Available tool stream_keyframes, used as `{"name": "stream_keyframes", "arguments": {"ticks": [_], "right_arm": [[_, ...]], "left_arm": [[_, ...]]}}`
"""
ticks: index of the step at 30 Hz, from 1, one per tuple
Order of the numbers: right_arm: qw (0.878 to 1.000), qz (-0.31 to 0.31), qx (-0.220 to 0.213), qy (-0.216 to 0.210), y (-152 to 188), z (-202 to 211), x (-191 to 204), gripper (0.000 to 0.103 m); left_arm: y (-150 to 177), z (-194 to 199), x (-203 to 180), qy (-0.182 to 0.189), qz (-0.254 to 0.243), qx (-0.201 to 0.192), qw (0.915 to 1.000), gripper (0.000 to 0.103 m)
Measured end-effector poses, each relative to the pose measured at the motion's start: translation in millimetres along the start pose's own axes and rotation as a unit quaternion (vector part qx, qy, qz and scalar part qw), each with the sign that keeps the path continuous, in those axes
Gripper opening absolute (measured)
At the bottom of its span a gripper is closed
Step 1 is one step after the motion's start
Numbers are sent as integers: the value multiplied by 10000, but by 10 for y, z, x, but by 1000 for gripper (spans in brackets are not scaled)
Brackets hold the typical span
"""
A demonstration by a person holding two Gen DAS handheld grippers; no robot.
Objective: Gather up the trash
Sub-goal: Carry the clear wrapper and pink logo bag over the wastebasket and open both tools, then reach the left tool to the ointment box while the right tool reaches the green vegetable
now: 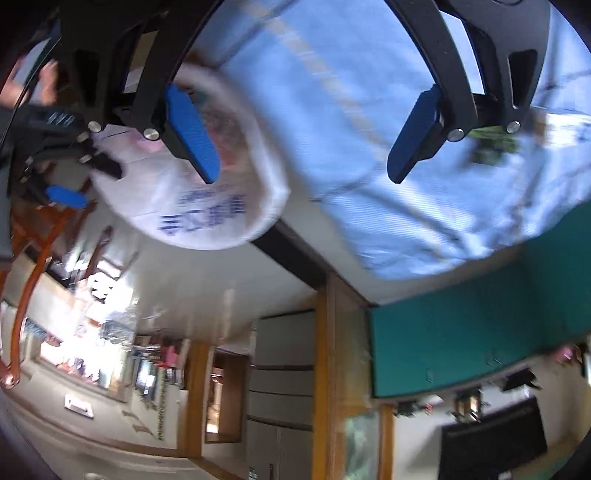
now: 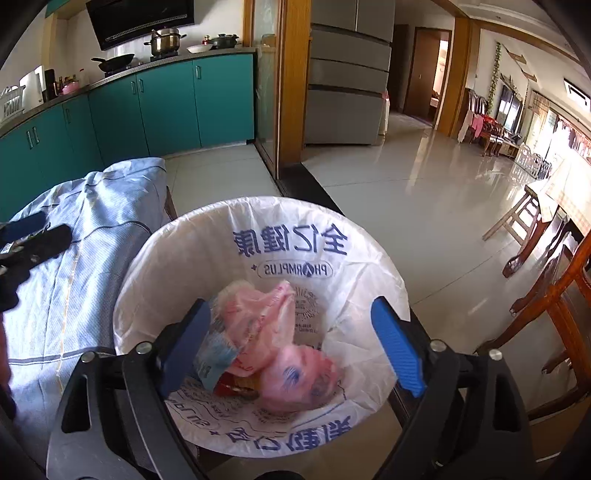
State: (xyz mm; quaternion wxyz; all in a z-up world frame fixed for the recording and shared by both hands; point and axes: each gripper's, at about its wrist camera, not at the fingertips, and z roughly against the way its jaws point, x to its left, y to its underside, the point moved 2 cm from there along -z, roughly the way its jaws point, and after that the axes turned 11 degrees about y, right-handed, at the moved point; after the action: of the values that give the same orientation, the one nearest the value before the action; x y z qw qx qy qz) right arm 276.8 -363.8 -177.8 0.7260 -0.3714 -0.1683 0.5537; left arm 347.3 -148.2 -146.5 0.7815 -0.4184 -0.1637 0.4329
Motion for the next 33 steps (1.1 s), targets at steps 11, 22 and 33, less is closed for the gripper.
{"name": "stream_keyframes", "arguments": {"ticks": [11, 22, 33], "right_arm": [[9773, 900, -508, -1850, -301, 362, 1145, 88], [9086, 2588, -138, -3276, -590, 101, 3146, 88], [8832, 3201, 29, -3428, -356, 134, 3556, 88]], "left_arm": [[242, 828, 1982, -2102, 1499, -270, 9657, 95], [591, 805, 3241, -2001, 3176, 72, 9268, 97], [855, 643, 3290, -1448, 2993, 686, 9406, 96]]}}
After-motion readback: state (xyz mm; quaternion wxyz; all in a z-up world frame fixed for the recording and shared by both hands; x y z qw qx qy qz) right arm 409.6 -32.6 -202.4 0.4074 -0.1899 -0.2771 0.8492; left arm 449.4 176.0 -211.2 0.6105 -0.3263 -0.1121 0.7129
